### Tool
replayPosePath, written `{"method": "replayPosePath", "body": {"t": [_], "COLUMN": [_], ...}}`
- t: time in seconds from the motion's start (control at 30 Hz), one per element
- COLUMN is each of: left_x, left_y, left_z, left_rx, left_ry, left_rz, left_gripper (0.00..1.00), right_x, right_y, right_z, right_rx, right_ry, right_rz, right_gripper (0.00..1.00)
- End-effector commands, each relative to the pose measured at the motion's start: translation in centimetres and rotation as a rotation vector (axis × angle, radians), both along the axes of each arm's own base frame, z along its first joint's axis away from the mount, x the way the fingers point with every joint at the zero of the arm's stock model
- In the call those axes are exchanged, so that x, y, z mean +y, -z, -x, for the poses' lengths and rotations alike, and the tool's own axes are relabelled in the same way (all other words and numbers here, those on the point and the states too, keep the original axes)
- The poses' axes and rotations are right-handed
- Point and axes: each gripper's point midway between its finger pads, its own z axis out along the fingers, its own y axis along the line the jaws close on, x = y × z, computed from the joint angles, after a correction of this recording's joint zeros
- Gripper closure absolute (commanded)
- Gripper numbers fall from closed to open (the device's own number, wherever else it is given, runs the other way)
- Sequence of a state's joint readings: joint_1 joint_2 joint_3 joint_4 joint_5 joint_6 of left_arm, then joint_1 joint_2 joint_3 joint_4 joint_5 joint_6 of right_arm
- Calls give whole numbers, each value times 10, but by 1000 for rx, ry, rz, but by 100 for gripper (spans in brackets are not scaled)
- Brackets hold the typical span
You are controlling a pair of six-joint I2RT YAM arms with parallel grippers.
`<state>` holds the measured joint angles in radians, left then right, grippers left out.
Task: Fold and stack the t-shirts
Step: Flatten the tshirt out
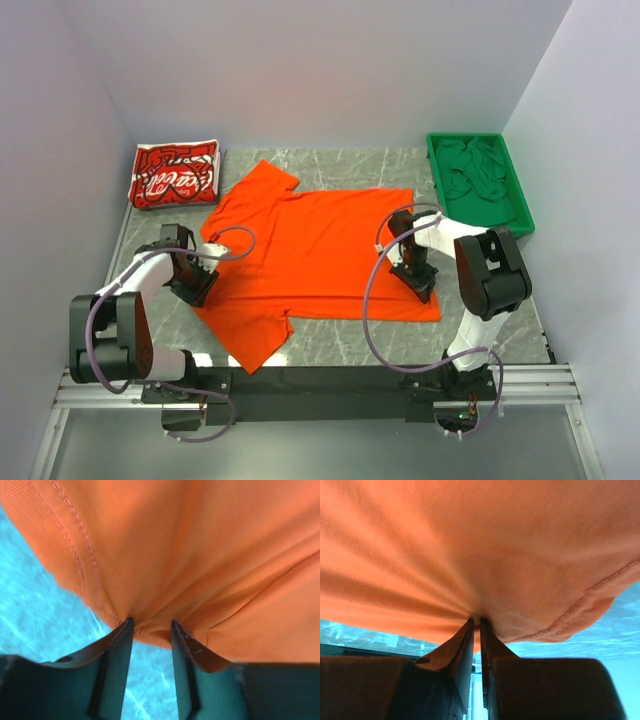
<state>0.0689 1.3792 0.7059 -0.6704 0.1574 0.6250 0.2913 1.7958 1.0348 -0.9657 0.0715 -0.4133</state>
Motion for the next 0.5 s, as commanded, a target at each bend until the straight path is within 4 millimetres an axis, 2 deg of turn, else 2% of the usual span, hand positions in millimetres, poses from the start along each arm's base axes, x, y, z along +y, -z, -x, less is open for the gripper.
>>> {"method": "replayPosePath", "body": {"t": [0.0,0.07,0.1,0.13,0.17,0.23,0.27,0.3,0.33,0.37,0.43,0.47], "left_x": [22,4,-1,-16,-23,-37,-51,-59,-76,-84,-101,-115], "left_y": [-4,-19,-37,-49,-69,-87,-99,-102,-104,-102,-96,-87], "left_z": [15,11,-4,-10,-22,-19,-22,-15,-12,-6,2,14], "left_rx": [35,23,-28,-61,-108,-111,-139,-121,-124,-113,-106,-69], "left_ry": [34,62,72,104,151,213,288,324,398,433,504,563], "left_rz": [-93,6,37,117,144,204,242,261,268,274,275,270], "left_gripper": [56,54,52,52,51,52,53,54,54,55,58,59], "right_x": [-5,0,5,10,16,23,31,34,38,43,47,48], "right_y": [8,3,-3,-8,-17,-28,-39,-44,-49,-55,-56,-54], "right_z": [-7,-8,-14,-14,-24,-27,-38,-42,-44,-52,-57,-59], "right_rx": [-37,-38,-53,-46,-76,-78,-116,-124,-123,-139,-137,-131], "right_ry": [-10,-3,-3,-4,-4,-12,-11,-10,-6,-2,10,13], "right_rz": [18,-7,-32,-61,-87,-124,-156,-176,-190,-210,-220,-218], "right_gripper": [83,83,83,83,83,83,83,83,83,83,83,83]}}
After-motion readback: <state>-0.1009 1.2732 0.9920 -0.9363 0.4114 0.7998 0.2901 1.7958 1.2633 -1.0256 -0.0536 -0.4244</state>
